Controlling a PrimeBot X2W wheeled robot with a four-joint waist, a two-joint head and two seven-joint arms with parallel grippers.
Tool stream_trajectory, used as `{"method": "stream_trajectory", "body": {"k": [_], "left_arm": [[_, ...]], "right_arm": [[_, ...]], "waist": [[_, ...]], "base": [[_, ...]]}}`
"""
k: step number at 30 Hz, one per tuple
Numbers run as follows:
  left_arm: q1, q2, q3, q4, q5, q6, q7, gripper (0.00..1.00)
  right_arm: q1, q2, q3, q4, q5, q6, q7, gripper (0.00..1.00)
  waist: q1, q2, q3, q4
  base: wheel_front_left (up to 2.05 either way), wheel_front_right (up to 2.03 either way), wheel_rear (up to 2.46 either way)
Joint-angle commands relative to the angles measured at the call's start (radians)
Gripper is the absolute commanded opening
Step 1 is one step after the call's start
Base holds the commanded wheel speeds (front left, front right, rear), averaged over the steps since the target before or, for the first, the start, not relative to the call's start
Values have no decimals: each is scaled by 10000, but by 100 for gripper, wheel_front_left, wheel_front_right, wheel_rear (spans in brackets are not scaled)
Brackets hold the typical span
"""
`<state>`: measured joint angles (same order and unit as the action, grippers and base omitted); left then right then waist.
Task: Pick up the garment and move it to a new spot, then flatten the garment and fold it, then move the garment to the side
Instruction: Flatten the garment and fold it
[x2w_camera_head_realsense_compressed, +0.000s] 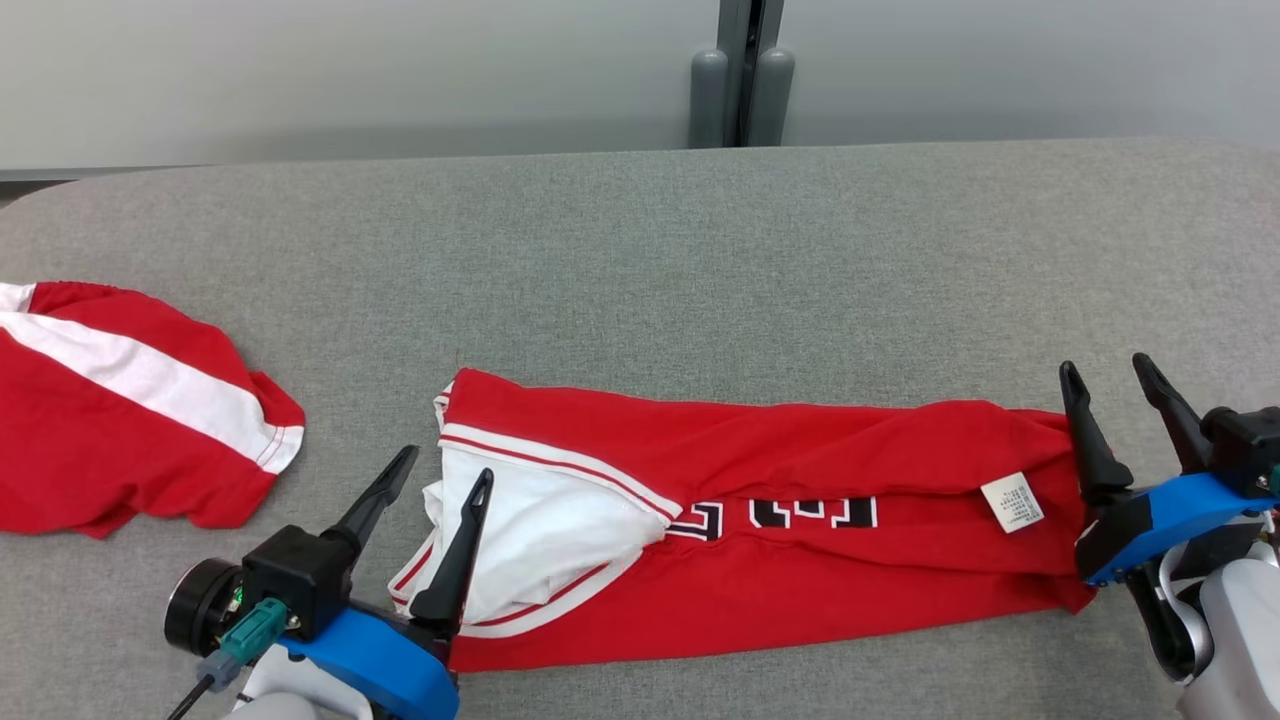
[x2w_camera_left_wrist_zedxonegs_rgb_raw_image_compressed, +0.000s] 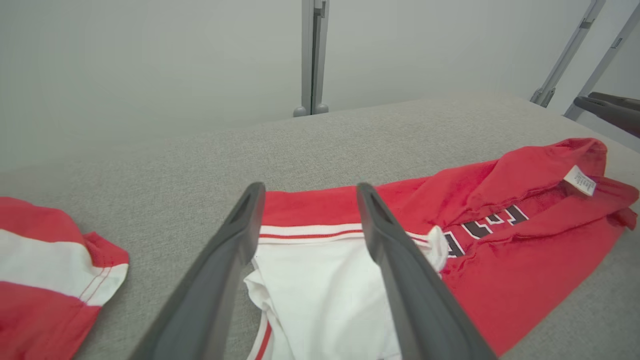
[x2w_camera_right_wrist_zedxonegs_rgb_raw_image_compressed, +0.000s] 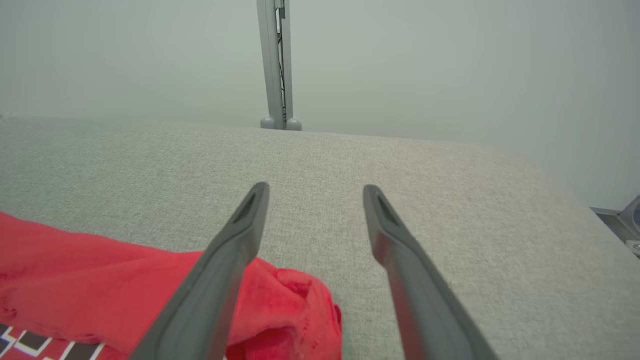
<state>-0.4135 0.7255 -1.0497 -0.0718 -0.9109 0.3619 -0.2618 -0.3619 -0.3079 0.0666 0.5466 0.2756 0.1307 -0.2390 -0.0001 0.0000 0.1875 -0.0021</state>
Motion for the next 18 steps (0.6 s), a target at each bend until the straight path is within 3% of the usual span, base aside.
{"method": "stream_trajectory", "body": {"k": [1, 11, 15, 18], "left_arm": [[262, -66, 293, -36, 132, 81, -45, 100], [2180, -1260, 3728, -228, 2412, 502, -45, 100], [2994, -1952, 5224, -286, 3365, 266, -44, 100], [3647, -2667, 6558, -202, 4189, -178, -44, 100]], "right_arm": [[209, -19, -62, -69, 26, 1, -50, 100], [530, 180, -425, 247, -46, 1, 534, 100], [662, 308, -532, 496, 4, 1, 810, 100], [783, 409, -653, 723, 47, 1, 1025, 100]], "waist": [[1, 0, -57, -15], [1, 0, -225, 101], [1, 0, -176, 167], [1, 0, -127, 197]], "base": [[0, 0, 0], [0, 0, 0], [0, 0, 0], [0, 0, 0]]}}
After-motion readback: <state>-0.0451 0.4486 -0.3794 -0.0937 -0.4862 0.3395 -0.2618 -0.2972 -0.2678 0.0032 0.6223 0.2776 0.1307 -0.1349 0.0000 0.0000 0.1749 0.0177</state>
